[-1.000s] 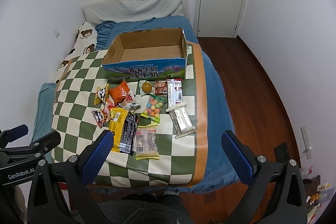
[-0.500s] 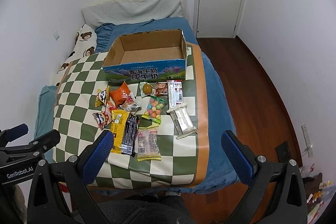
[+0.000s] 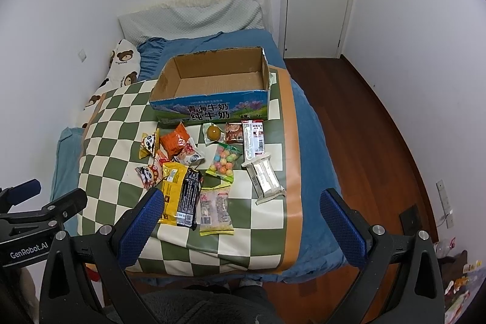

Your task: Organize snacks

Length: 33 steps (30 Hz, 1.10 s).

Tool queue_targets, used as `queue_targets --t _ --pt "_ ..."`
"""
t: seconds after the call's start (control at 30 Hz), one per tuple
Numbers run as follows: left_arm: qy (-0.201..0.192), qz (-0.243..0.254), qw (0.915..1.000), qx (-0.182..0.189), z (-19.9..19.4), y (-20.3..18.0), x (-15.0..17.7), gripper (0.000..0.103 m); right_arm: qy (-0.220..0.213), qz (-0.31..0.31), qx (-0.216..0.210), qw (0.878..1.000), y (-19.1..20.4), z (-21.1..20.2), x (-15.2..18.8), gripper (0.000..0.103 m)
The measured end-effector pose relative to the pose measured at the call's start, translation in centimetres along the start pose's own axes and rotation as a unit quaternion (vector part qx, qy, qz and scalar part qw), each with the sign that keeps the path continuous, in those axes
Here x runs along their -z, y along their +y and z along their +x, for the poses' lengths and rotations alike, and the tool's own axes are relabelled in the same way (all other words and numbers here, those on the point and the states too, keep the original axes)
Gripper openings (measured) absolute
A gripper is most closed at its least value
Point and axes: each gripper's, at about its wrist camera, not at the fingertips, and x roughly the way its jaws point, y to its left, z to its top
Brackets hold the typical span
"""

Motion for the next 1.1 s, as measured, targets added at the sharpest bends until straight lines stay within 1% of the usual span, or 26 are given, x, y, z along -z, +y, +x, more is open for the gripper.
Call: queue_targets --t 0.3,0.87,1.0,1.07,1.1 --pt "-0.003 0.002 1.0000 0.001 -0.5 -0.2 -0.7 0.103 -0.002 0.003 0.000 1.000 -0.4 -0.4 -0.4 0.103" --pt "-0.004 0.003 1.0000 0.003 -0.5 -0.2 -0.5 0.103 -0.001 0.006 -0.006 1.000 -0.8 -0.5 -0.6 0.103" --pt "-0.010 0.000 0.9999 -0.003 -0.2 -0.4 -0.6 0.103 0.005 0.013 -0.008 1.000 -1.0 0.6 -0.5 0.103" --pt "-0.007 0.002 0.9998 -0.020 1.2 -0.3 -1.1 0.103 0.013 0.020 -0.010 1.000 -1.2 2.0 -0.3 0.103" --pt "-0.004 0.002 0.9996 -0.027 2.2 -0.1 -1.3 0.103 0.020 0.026 -0.018 0.999 -1.3 3.2 -0.2 0.103"
